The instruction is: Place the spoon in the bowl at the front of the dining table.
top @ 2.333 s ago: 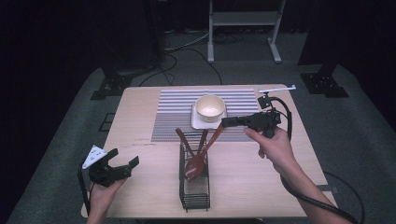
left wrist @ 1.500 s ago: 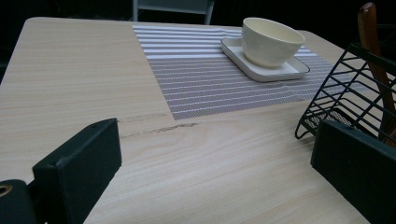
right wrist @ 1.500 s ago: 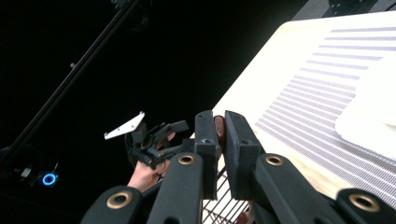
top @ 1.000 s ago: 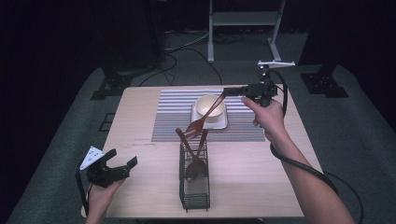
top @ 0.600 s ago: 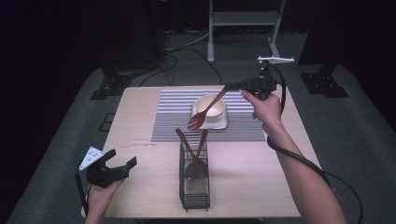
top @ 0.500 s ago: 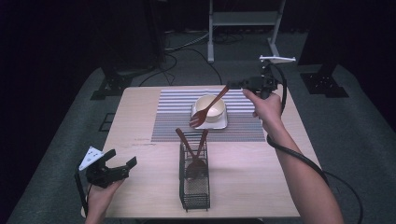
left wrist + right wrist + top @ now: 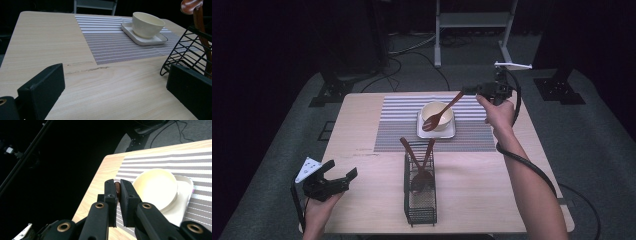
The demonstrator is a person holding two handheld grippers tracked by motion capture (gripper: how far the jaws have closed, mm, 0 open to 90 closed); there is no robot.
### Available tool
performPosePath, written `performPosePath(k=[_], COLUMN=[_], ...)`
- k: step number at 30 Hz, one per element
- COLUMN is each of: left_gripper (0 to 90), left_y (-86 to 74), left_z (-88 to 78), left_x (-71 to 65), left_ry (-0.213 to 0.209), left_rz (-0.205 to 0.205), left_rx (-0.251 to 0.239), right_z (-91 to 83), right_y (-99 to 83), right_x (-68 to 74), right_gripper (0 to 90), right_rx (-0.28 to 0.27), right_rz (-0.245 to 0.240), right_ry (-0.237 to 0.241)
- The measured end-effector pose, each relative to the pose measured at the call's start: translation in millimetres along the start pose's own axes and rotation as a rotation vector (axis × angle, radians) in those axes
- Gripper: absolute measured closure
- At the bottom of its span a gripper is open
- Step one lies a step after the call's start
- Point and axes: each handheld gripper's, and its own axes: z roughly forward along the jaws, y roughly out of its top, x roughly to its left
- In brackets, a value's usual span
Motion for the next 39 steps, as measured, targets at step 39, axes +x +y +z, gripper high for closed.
performPosePath(k=[39], left_gripper=[0.8], left_y=[-0.4], left_z=[0.0], left_x=[-0.8], left_ry=[0.002], left_rz=[0.006], left_rx=[0.004], right_z=[18.2], right_y=[11.1], right_x=[-45.8], right_gripper=[84.0], right_rx=[-0.059], right_rz=[0.086], right_ry=[-0.128])
